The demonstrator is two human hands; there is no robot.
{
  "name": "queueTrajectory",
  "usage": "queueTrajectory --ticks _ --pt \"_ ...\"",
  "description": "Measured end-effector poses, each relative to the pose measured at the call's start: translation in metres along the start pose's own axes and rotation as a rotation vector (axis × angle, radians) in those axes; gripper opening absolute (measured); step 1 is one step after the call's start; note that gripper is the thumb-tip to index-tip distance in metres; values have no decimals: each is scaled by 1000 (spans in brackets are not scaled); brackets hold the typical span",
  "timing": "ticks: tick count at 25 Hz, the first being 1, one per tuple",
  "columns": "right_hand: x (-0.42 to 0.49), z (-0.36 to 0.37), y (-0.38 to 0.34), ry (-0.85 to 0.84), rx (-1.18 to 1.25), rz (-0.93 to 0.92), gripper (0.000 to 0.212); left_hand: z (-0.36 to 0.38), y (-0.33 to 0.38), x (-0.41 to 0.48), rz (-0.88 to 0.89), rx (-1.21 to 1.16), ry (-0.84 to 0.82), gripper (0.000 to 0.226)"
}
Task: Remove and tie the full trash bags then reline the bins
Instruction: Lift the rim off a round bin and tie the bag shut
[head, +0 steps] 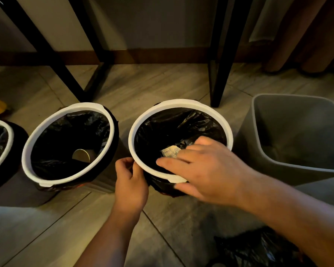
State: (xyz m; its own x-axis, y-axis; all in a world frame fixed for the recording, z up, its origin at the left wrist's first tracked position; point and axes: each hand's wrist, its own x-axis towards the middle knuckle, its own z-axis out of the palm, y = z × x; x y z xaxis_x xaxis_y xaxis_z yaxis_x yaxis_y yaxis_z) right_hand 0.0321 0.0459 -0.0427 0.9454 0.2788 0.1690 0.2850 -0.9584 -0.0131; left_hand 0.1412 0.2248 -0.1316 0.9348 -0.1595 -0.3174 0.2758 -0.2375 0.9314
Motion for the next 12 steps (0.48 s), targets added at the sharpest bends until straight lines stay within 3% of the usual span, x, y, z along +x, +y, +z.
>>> queueTrajectory --ticks 2,4,6,9,12 --pt "1 -19 11 -213 15 32 54 1 4 1 23 11 -32 12" --pt "1 -34 20 -183 18 43 44 0 4 5 33 -22 -29 7" --pt "1 -45 33 34 46 85 38 0 1 9 37 -57 -10 11" --pt "8 -53 67 534 223 224 22 0 -4 9 50 -85 12 16" --pt "27 -48 113 749 220 340 16 -2 -1 9 77 -77 8 23"
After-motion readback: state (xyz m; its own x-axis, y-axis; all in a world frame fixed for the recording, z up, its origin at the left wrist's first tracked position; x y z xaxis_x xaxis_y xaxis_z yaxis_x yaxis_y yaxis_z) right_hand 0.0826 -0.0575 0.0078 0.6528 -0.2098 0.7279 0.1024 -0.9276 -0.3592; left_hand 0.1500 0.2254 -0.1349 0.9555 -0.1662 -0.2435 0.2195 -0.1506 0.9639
